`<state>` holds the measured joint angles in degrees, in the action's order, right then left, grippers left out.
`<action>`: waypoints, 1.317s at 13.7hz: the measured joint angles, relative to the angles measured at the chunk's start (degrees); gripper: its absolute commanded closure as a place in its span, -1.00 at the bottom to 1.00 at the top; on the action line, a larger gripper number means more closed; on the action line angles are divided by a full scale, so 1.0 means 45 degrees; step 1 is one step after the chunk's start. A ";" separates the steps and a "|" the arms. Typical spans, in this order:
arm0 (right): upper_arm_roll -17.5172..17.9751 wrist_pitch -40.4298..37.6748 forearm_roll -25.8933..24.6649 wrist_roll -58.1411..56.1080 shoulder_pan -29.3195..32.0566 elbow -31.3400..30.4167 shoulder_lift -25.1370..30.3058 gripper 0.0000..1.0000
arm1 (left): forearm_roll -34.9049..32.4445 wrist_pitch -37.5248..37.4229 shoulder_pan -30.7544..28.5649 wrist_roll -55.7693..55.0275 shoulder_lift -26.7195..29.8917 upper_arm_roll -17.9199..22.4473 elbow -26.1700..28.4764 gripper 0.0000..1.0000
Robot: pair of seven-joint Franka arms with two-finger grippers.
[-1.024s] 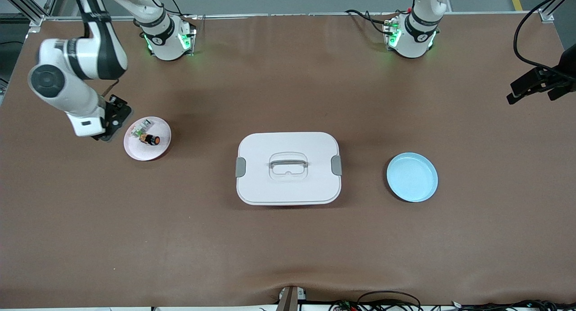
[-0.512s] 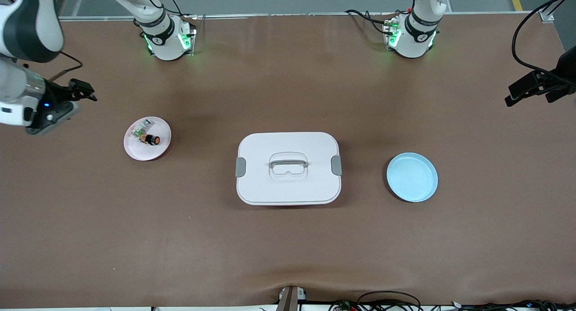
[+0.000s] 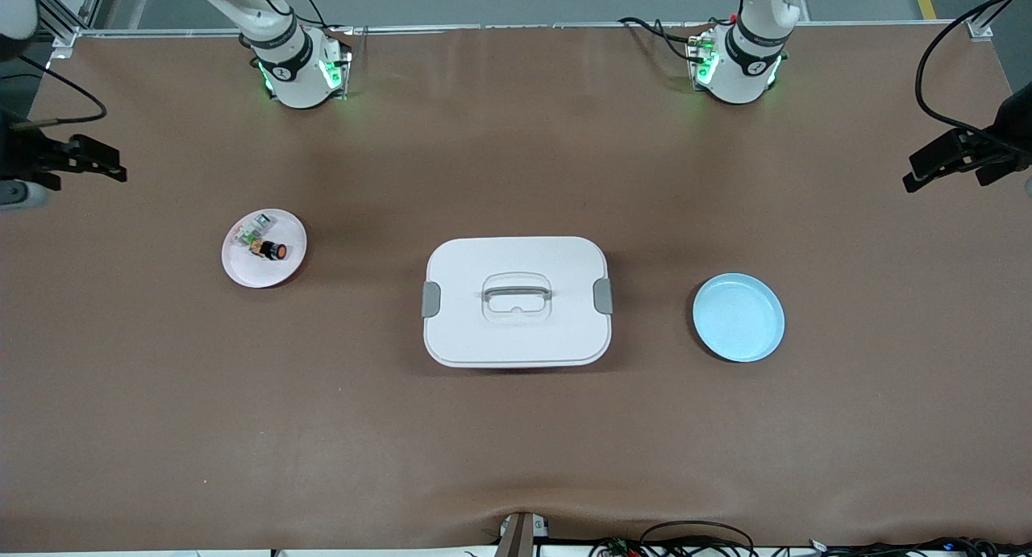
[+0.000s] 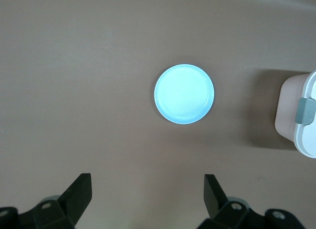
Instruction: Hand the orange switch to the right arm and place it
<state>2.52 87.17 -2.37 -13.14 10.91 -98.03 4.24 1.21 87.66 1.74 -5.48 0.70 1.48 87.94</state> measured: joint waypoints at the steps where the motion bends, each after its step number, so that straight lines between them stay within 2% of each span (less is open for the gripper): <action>1: -0.0027 -0.0251 0.0035 0.0302 0.0018 0.0793 -0.0032 -1.00 | 0.0000 0.0000 0.0002 0.0000 -0.0002 -0.0004 -0.0006 -1.00; 3: -0.0070 -0.0570 0.0288 0.0864 0.0043 0.2063 -0.0076 -1.00 | 0.0000 0.0000 0.0006 0.0000 -0.0003 -0.0008 -0.0022 -1.00; 5: -0.0070 -0.0684 0.0572 0.1111 0.0044 0.2606 -0.0103 -1.00 | 0.0000 0.0005 0.0011 0.0000 -0.0003 -0.0009 -0.0106 -1.00; 12: 0.0214 -0.1817 0.1136 0.1116 -0.0127 0.2702 -0.0346 -1.00 | 0.0000 0.0060 0.0103 0.0000 -0.0021 -0.0027 -0.0420 -1.00; 18: 0.0252 -0.1829 0.1145 0.1108 -0.0274 0.2602 -0.0608 -1.00 | 0.0000 0.0108 0.0113 0.0000 -0.0154 -0.0034 -0.0562 -1.00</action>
<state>3.65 78.94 2.79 -8.16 9.67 -86.32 1.50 1.21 88.14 2.25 -5.48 0.01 1.33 85.41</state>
